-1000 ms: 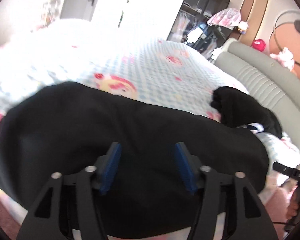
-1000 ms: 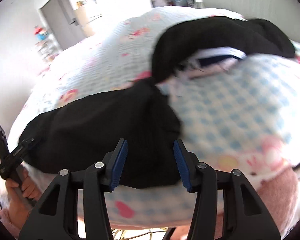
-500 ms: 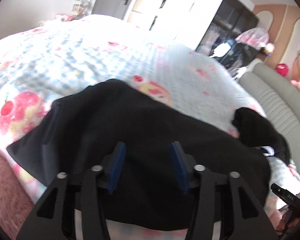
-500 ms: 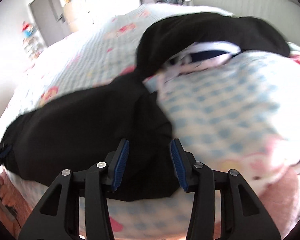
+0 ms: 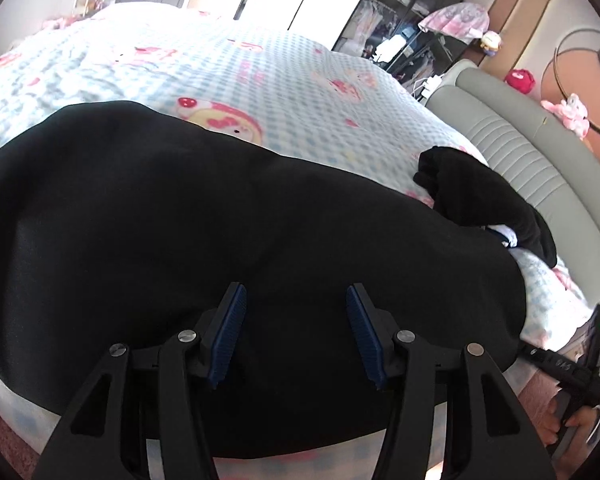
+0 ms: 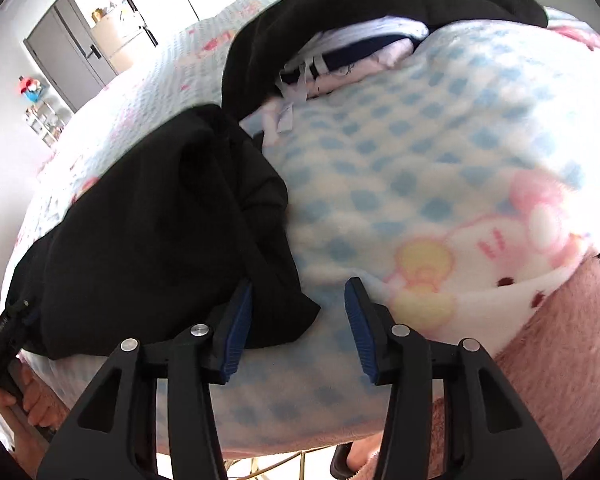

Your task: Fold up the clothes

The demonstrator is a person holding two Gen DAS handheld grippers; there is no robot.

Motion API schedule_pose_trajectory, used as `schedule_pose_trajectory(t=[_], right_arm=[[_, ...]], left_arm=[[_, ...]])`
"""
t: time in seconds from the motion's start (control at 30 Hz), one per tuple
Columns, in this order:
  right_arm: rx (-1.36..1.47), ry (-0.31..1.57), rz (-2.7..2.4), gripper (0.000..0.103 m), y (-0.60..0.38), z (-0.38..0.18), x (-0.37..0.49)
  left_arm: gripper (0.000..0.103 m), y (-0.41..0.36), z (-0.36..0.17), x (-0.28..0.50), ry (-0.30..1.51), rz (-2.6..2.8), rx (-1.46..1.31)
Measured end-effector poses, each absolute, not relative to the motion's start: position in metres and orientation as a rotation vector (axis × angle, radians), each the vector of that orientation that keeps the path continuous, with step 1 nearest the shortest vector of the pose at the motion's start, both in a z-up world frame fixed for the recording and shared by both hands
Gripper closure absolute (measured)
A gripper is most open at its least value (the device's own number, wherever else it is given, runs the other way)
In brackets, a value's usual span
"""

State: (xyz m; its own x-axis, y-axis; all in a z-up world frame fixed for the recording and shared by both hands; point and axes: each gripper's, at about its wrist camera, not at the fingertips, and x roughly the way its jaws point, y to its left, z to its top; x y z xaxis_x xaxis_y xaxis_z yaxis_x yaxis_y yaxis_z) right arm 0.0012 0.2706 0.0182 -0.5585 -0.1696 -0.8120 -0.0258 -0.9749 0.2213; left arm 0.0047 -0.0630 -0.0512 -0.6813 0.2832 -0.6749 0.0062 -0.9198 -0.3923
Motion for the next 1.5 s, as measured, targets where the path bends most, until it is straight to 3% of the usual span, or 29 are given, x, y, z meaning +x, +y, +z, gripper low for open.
schedule_pose_trajectory(t=[0.2,0.53,0.63,0.67,0.8,0.97,1.07,1.23,1.33,1.5], right_arm=[[1.399,-0.279,-2.527,0.057,0.246,0.030,0.004],[1.536,0.052,-2.536,0.053,0.215,-0.005,0.009],[1.561,0.130,-2.612,0.044,0.224,-0.003,0.010],[1.576,0.155,-2.659,0.045,0.231,-0.003,0.010],[1.571,-0.128,-2.657,0.047,0.267,0.004,0.013],[1.433,-0.292,-2.563,0.050,0.270,0.012,0.026],[1.501,-0.281,-2.506,0.050,0.263,-0.003,0.024],[1.592,-0.230,-2.579,0.058,0.268,-0.013,0.021],[1.605,-0.238,-2.640,0.071,0.277,-0.010,0.024],[1.497,-0.474,-2.560,0.066,0.292,0.012,0.031]], left_arm=[[0.043,-0.062,-0.046,0.009,-0.553,2.687,-1.154],[0.041,-0.052,-0.036,0.022,-0.485,2.710,-1.155],[0.041,-0.026,-0.024,0.028,-0.452,2.602,-1.100],[0.041,-0.017,-0.020,0.030,-0.440,2.562,-1.080],[0.041,0.038,-0.009,0.031,-0.279,2.437,-1.022],[0.042,0.115,-0.012,0.023,-0.038,2.332,-1.020],[0.042,0.140,-0.025,0.015,0.023,2.325,-1.078],[0.043,0.148,-0.046,0.012,0.077,2.334,-1.169],[0.043,0.146,-0.046,0.016,0.101,2.335,-1.163],[0.042,0.120,-0.021,0.016,-0.057,2.343,-1.133]])
